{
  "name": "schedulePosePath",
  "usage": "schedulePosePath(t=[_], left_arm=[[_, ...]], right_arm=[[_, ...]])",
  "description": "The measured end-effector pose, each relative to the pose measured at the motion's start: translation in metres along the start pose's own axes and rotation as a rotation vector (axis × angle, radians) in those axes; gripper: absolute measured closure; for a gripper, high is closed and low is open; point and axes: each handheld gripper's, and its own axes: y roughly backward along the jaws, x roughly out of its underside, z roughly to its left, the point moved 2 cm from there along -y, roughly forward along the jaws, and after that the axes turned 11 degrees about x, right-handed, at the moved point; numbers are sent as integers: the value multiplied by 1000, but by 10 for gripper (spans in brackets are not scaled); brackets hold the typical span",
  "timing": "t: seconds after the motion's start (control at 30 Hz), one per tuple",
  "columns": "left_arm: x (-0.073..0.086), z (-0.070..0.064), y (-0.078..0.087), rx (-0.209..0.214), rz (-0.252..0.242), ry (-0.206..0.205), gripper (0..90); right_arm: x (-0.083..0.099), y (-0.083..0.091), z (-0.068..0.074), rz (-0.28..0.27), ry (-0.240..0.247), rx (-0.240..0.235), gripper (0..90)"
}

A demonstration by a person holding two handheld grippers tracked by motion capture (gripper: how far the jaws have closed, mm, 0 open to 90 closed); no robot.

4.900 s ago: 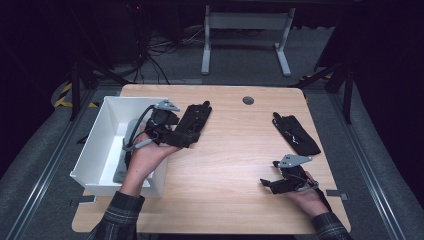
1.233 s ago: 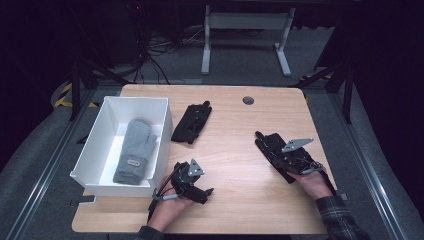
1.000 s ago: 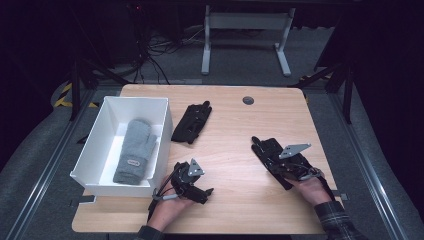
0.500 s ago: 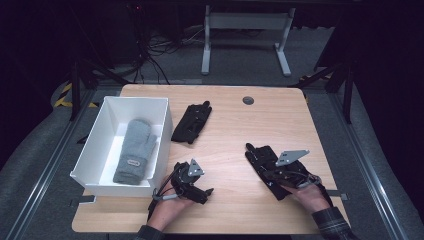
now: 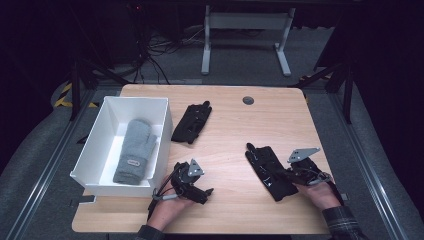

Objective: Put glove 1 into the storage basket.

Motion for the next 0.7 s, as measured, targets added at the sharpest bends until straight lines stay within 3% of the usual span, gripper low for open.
schedulePosePath(t=[0.47,0.57,0.7], left_arm=[[0,0,0,2,1,-1,1],[0,0,0,2,1,-1,1],[0,0,0,2,2,-2,1]], right_arm=[[1,5,27,-5,68,-61,900],[1,8,28,-21,59,-64,900],[0,15,19,-85,14,-40,779]])
